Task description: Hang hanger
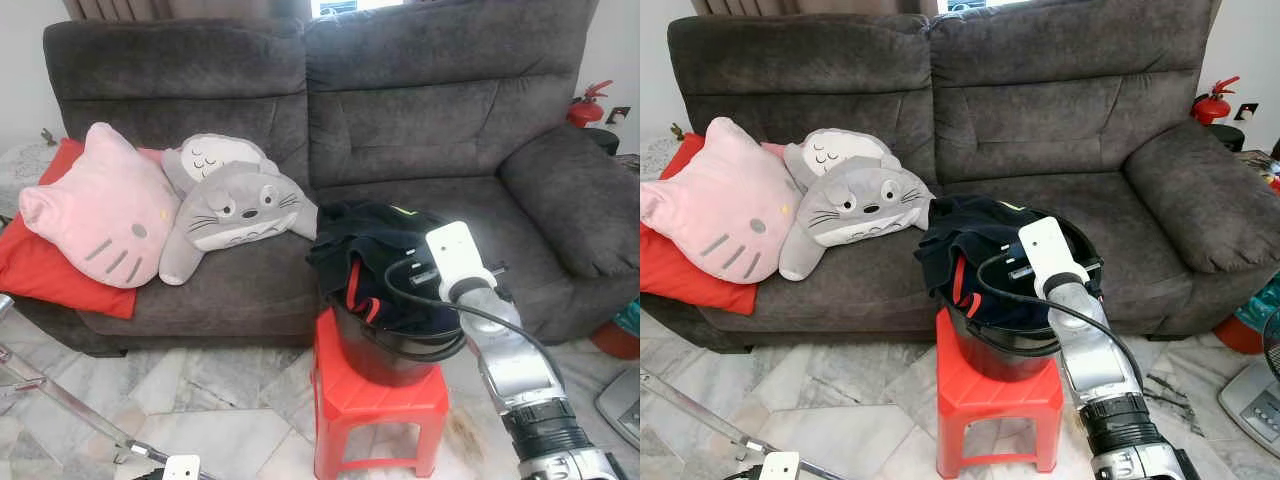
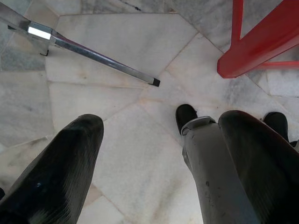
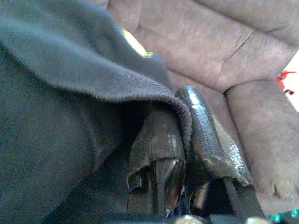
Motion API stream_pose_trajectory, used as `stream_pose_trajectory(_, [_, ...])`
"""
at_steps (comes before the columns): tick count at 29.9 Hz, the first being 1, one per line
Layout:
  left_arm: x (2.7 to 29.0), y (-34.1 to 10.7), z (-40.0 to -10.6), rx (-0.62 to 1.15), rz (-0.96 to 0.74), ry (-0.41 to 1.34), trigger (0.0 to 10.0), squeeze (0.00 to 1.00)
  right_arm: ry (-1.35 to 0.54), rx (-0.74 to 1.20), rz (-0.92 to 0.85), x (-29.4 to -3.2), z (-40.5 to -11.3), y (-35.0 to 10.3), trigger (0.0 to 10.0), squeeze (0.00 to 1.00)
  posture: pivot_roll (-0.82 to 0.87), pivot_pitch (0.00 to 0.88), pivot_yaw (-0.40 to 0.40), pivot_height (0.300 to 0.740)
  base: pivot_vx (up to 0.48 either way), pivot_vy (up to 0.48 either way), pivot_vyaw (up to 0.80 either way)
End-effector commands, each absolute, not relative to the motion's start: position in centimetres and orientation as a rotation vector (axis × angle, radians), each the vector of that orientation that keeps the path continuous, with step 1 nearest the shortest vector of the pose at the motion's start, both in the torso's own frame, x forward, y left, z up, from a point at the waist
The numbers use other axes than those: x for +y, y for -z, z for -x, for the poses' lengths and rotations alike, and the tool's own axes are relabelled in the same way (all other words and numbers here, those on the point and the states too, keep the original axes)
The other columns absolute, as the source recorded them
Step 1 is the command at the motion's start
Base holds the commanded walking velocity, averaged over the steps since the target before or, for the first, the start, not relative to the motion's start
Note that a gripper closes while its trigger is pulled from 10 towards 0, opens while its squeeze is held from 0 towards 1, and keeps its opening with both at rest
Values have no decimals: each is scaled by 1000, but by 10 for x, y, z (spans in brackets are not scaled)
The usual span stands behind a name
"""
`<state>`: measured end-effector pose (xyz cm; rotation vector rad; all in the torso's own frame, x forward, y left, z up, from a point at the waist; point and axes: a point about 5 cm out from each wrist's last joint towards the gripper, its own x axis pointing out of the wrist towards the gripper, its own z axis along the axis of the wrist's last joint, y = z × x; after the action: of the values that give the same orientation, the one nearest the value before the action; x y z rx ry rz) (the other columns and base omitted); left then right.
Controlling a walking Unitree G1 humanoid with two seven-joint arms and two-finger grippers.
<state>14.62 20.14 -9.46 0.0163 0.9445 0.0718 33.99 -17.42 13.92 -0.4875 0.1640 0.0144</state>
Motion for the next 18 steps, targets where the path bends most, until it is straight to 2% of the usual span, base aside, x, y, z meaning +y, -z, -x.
stream_pose_trajectory(1, [205, 96, -142, 968, -20, -79, 10000, 0, 16, 75, 459, -174, -346, -160, 0, 0, -259, 0, 90, 732, 0, 0, 0])
stream_pose_trajectory(2, [205, 96, -142, 968, -20, -79, 10000, 0, 39, 13, 440, -174, -348, -173, 1294, 0, -259, 0, 90, 732, 0, 0, 0])
stream_pose_trajectory(4, [205, 96, -142, 968, -20, -80, 10000, 0, 49, -9, 430, -174, -348, -178, 1294, 0, -259, 0, 90, 732, 0, 0, 0])
stream_pose_trajectory(5, [205, 96, -142, 968, -20, -80, 10000, 0, 57, -48, 421, -174, -349, -185, 10000, 0, -262, 0, 91, 732, 0, 0, 0])
stream_pose_trajectory(11, [205, 96, -143, 967, -21, -80, 10000, 0, 73, -125, 396, -173, -351, -200, 10000, 0, -262, 0, 91, 732, 0, 0, 0])
stream_pose_trajectory(14, [203, 96, -142, 969, -21, -76, 10000, 0, 43, -235, 356, -166, -349, -217, 10000, 0, -265, 0, 92, 732, 0, 0, 0])
stream_pose_trajectory(18, [202, 97, -142, 972, -22, -75, 10000, 0, 82, -335, 348, -169, -347, -234, 10000, 0, -266, 0, 92, 732, 0, 0, 0])
